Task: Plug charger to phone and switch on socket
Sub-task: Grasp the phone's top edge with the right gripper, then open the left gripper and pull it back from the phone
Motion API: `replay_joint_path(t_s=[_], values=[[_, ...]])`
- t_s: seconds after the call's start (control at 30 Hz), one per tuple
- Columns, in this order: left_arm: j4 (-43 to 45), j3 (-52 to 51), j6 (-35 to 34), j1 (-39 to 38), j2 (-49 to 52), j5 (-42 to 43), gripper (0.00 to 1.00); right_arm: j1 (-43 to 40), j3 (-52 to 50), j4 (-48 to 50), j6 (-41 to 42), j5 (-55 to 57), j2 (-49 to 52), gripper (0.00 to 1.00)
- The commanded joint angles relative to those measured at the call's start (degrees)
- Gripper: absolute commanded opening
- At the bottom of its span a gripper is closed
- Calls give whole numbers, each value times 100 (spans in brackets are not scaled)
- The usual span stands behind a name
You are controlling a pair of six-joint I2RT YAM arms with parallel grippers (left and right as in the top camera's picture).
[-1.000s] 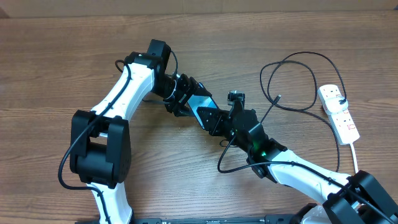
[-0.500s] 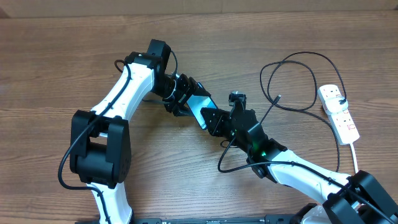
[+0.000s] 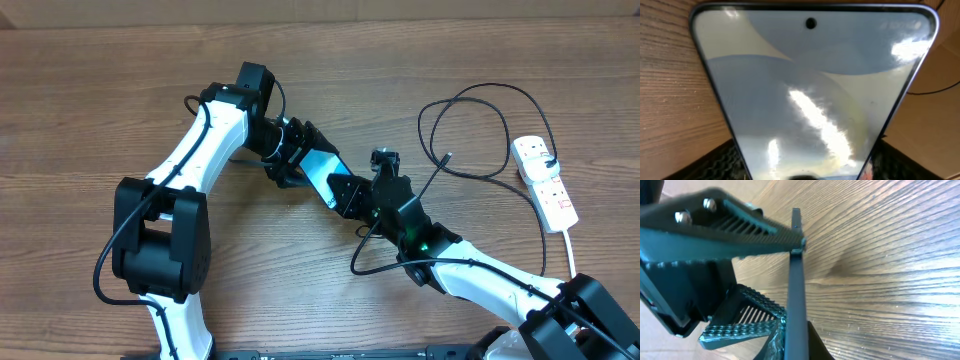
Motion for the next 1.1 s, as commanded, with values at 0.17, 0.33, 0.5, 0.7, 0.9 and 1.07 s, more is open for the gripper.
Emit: replay_joint_path(t_s=[0.17, 0.33, 0.5, 0.7, 0.9, 1.07], values=[[-13, 131, 20, -70, 26, -107, 100, 52, 149, 105, 79, -299, -15, 4], [-105, 133, 929, 136, 24, -33, 99, -177, 149, 59, 1084, -1060, -15, 4], [-365, 136, 1770, 616, -111, 219, 100, -634, 146, -17, 1615, -2293, -17, 4], [-966, 136, 2758, 1419, -732, 221, 100, -1117, 146, -17, 2959, -3320, -17, 4], [-1886, 136, 3943, 2203, -1810, 219, 100, -1145, 144, -11, 4581, -3392, -15, 4], [-2382, 133, 4476, 2662, -2726, 199, 100, -1008, 146, -7, 5847, -3438, -15, 4]])
